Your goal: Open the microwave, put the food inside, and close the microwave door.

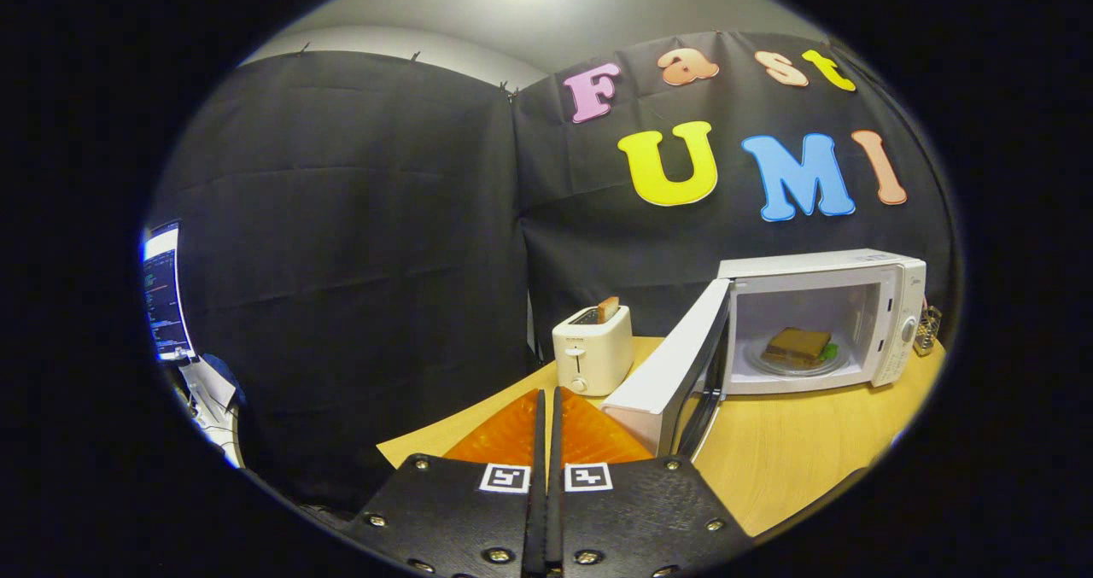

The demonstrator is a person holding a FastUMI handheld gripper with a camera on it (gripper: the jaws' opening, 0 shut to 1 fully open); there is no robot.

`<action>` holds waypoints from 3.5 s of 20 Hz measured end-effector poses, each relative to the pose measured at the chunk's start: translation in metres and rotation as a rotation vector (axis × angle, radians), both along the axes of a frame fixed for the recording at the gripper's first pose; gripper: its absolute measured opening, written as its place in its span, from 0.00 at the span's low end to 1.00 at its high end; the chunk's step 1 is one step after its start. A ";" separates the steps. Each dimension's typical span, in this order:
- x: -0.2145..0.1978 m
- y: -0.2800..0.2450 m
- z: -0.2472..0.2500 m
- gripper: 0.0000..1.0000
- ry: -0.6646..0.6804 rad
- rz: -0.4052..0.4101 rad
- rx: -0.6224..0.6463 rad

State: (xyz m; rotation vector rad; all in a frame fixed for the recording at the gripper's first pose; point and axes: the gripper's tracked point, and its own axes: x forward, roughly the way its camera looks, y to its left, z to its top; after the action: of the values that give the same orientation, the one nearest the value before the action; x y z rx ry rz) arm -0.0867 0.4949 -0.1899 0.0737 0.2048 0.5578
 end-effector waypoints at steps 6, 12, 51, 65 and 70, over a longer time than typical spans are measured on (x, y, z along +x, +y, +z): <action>-0.004 -0.041 0.005 0.01 -0.001 -0.044 0.038; 0.016 -0.121 0.007 0.01 -0.005 -0.199 0.057; 0.253 -0.382 -0.008 0.04 -0.024 -0.626 -0.053; 0.278 -0.385 -0.008 0.01 -0.058 -0.570 -0.049; 0.251 -0.393 0.007 0.57 -0.063 -0.591 -0.116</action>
State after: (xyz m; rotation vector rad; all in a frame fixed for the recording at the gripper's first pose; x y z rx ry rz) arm 0.1648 0.1024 -0.1833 0.0013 0.1434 -0.0412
